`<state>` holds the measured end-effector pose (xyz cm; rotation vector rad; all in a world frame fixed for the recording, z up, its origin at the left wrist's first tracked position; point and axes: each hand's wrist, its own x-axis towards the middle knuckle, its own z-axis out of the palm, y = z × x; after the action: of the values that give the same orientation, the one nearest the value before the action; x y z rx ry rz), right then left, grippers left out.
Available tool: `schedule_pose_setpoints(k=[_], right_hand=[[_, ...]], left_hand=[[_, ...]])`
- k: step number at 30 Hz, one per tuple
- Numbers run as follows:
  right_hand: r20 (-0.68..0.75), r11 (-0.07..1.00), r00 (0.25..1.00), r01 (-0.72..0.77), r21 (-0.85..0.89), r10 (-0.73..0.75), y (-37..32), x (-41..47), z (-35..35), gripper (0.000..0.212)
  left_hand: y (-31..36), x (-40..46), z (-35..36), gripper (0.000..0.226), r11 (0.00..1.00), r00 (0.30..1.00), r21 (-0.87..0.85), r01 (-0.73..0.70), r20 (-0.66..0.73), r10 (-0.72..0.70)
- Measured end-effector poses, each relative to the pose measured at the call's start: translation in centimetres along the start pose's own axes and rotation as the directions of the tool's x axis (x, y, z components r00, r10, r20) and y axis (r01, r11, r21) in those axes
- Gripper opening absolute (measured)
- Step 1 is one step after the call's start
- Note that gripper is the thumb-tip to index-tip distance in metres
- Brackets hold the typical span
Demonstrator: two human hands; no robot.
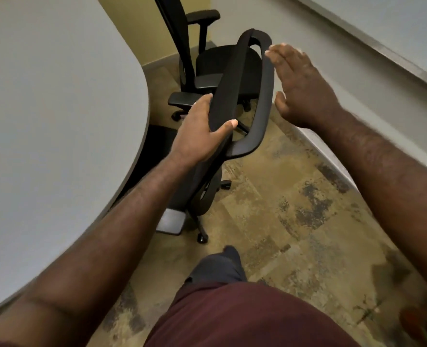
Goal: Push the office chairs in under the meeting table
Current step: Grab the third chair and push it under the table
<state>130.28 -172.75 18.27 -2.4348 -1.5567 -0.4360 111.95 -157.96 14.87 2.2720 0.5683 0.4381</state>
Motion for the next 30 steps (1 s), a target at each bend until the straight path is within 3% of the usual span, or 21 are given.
schedule_pose_setpoints(k=[6, 12, 17, 21, 24, 26, 28, 30], right_hand=[[0.070, 0.994, 0.992, 0.105, 0.044, -0.108, 5.3, 5.7, 2.0, 0.084], [0.158, 0.965, 0.953, 0.248, 0.087, -0.259, 8.9, 11.4, 4.5, 0.099], [0.140, 0.869, 0.864, 0.454, 0.196, -0.483, 12.4, 14.9, 7.9, 0.059], [0.099, 0.736, 0.738, 0.636, 0.231, -0.668, 14.6, 17.1, 10.3, 0.034], [0.106, 0.674, 0.669, 0.708, 0.210, -0.735, 15.4, 18.5, 10.4, 0.031], [0.121, 0.623, 0.612, 0.755, 0.205, -0.782, 15.6, 19.2, 10.3, 0.027], [0.133, 0.574, 0.558, 0.790, 0.214, -0.819, 15.4, 19.7, 10.4, 0.019], [0.151, 0.538, 0.517, 0.816, 0.211, -0.843, 15.3, 20.2, 10.7, 0.016]], left_hand=[[1.1, 3.9, 2.8, 0.077, 0.994, 0.993, 0.001, 0.110, -0.048, -0.109], [2.3, 5.7, 3.8, 0.050, 0.995, 0.984, 0.021, 0.094, -0.151, -0.089], [3.7, 6.6, 5.4, 0.057, 0.968, 0.958, 0.100, 0.231, -0.198, -0.208], [5.9, 6.5, 6.6, 0.054, 0.919, 0.938, 0.254, 0.301, -0.251, -0.237], [8.5, 6.2, 7.7, 0.048, 0.854, 0.925, 0.380, 0.355, -0.277, -0.261], [10.3, 6.2, 9.1, 0.049, 0.775, 0.891, 0.441, 0.452, -0.269, -0.367], [11.3, 6.4, 10.9, 0.044, 0.654, 0.808, 0.480, 0.585, -0.283, -0.516], [11.6, 6.1, 12.1, 0.032, 0.516, 0.711, 0.499, 0.696, -0.382, -0.590]])
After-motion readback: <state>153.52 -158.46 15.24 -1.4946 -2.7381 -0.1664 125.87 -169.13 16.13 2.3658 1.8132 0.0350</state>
